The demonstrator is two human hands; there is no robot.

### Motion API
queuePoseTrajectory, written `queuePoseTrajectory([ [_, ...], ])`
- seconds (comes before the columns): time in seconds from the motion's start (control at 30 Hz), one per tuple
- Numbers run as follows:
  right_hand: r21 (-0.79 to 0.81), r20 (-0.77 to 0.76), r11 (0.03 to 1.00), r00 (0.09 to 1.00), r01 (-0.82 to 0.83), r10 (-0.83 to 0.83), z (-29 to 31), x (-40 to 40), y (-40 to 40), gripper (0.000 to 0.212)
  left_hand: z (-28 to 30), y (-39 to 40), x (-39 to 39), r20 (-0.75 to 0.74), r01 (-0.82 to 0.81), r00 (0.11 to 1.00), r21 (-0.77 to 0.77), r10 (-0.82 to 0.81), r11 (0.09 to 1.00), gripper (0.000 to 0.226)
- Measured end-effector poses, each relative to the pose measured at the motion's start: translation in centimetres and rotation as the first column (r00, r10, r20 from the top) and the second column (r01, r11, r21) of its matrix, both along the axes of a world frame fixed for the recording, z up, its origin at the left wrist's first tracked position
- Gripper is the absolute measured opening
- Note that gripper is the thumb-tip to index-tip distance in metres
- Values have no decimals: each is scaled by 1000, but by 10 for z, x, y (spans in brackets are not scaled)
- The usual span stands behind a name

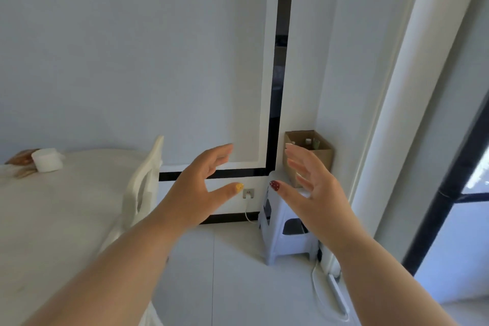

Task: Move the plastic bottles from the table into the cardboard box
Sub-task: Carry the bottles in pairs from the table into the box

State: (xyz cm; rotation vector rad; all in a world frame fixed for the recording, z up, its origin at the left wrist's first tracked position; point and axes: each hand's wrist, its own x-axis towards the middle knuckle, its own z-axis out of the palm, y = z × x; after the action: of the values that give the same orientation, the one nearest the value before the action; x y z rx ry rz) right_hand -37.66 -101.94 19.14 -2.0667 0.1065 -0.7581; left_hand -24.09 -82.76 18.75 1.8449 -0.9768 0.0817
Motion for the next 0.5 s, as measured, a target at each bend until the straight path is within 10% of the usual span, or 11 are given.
queuePoseTrajectory([
  [0.5, 102, 102, 965, 967, -243, 233, 8, -54, 194, 52, 0, 234, -100, -163, -205, 972, -226, 170, 952, 51],
])
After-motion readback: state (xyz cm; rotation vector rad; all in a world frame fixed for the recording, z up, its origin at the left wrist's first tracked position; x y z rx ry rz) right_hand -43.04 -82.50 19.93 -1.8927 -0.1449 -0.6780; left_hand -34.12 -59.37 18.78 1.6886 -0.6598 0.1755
